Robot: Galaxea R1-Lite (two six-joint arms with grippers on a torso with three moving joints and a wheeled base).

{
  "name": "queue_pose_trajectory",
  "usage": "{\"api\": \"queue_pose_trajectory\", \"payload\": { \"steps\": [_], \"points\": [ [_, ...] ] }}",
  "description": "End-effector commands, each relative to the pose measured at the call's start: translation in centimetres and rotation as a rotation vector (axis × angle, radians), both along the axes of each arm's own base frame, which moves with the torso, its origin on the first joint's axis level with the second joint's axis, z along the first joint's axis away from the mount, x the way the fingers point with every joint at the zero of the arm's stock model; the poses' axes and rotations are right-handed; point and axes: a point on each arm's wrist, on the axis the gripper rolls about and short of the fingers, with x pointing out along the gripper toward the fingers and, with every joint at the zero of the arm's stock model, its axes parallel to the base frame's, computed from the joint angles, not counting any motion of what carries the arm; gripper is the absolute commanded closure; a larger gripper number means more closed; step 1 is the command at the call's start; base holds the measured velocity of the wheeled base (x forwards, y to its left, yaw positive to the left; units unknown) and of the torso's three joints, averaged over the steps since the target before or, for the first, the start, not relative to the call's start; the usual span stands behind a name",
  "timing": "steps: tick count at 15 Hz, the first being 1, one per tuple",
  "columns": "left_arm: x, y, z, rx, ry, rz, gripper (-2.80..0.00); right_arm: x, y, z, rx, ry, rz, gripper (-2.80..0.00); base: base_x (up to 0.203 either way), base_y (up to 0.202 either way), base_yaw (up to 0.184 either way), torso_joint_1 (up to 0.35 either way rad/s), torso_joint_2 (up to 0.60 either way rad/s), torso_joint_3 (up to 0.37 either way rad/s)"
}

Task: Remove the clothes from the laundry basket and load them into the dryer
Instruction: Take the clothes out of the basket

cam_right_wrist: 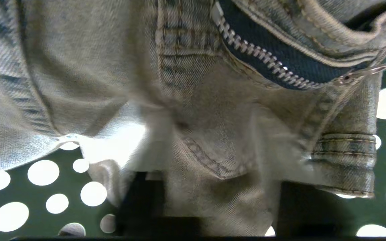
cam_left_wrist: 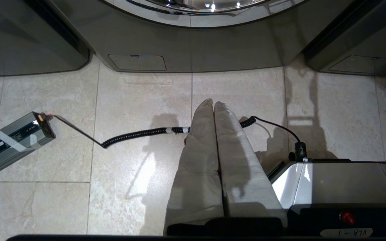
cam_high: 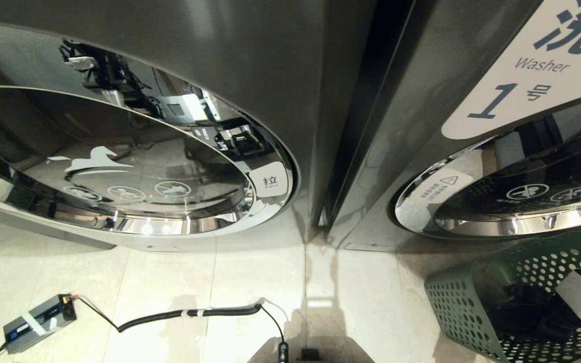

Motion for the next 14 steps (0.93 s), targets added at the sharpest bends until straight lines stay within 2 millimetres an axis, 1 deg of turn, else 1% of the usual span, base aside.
{"api": "queue_pose_trajectory", "payload": {
  "steps": [1,3,6,7,10,11,14],
  "points": [
    [0.0,0.0,0.0,0.000,0.000,0.001,0.00,0.1,-0.1,0.2,-0.001,-0.007,-0.001,0.00,0.000,0.000,0.000,0.000,0.00,0.000],
    [0.0,0.0,0.0,0.000,0.000,0.001,0.00,0.2,-0.1,0.6,-0.002,-0.007,-0.001,0.00,0.000,0.000,0.000,0.000,0.00,0.000],
    [0.0,0.0,0.0,0.000,0.000,0.001,0.00,0.4,-0.5,2.7,0.016,0.027,-0.010,0.00,0.000,0.000,0.000,0.000,0.00,0.000],
    [0.0,0.0,0.0,0.000,0.000,0.001,0.00,0.5,-0.6,4.1,0.020,0.035,-0.014,0.00,0.000,0.000,0.000,0.000,0.00,0.000],
    [0.0,0.0,0.0,0.000,0.000,0.001,0.00,0.1,-0.5,10.3,0.027,0.047,-0.018,0.00,0.000,0.000,0.000,0.000,0.00,0.000],
    [0.0,0.0,0.0,0.000,0.000,0.001,0.00,-0.5,-0.2,12.3,0.030,0.054,-0.018,0.00,0.000,0.000,0.000,0.000,0.00,0.000],
    [0.0,0.0,0.0,0.000,0.000,0.001,0.00,-3.3,1.5,17.6,0.034,0.065,-0.020,0.00,0.000,0.000,0.000,0.000,0.00,0.000]
  ]
}}
